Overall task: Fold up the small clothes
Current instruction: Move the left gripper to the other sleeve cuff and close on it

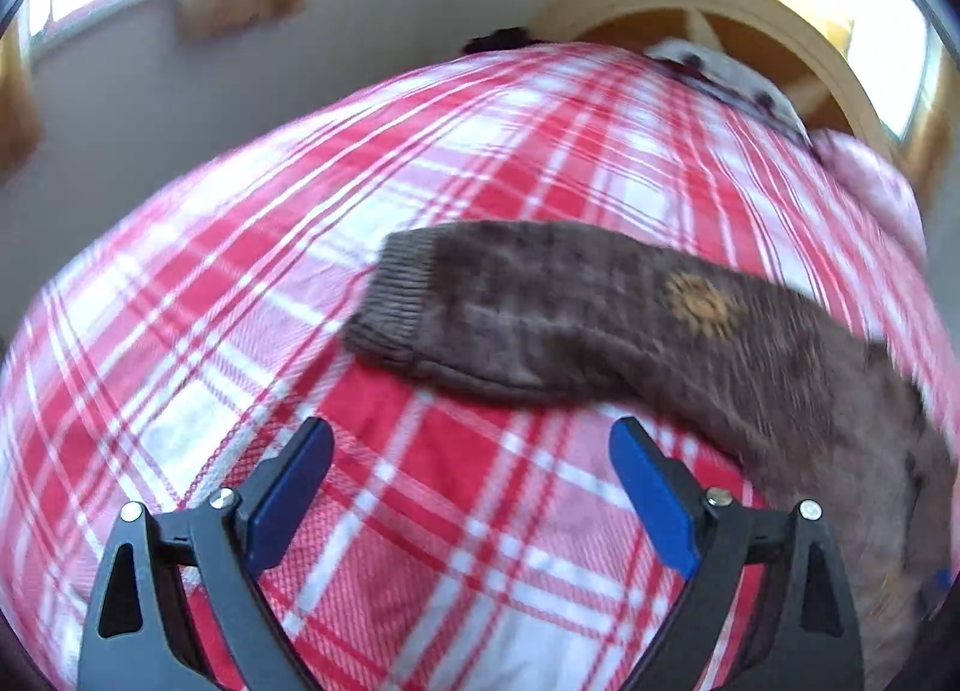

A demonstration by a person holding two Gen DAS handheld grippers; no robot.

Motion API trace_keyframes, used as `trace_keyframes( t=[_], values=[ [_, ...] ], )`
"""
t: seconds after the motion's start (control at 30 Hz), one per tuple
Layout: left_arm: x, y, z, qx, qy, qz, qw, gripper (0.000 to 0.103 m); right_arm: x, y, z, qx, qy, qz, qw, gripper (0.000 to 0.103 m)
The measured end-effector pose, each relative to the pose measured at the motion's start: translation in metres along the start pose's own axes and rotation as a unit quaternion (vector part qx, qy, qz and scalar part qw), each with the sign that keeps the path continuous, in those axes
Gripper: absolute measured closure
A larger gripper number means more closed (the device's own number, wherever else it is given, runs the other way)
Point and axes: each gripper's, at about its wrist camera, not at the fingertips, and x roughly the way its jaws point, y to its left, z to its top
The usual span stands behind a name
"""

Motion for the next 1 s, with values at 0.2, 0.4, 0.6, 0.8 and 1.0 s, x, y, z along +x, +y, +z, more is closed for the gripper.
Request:
trace_keyframes(
  t=[0.2, 0.4, 0.6, 0.8, 1.0],
  values=[
    [0.023, 0.013, 0.01, -0.066, 0.017, -0.029, 0.9972, 0.021, 0.0, 0.0, 0.0, 0.0, -0.001, -0.001, 1.0, 0.018],
    [0.029, 0.018, 0.021, -0.098, 0.0, -0.042, 0.9943, 0.021, -0.001, 0.002, 0.0, -0.004, -0.003, -0.007, 1.0, 0.018],
    [0.042, 0.015, 0.032, -0.086, -0.016, -0.022, 0.9959, 0.03, -0.001, 0.002, -0.001, -0.004, -0.004, -0.007, 1.0, 0.018],
    [0.048, 0.018, 0.038, -0.092, -0.014, -0.035, 0.9951, 0.094, -0.001, 0.002, -0.001, -0.004, -0.004, -0.007, 1.0, 0.018],
    [0.039, 0.02, 0.04, -0.092, -0.025, -0.056, 0.9939, 0.094, -0.001, 0.002, -0.001, -0.003, -0.004, -0.007, 1.0, 0.018]
  ],
)
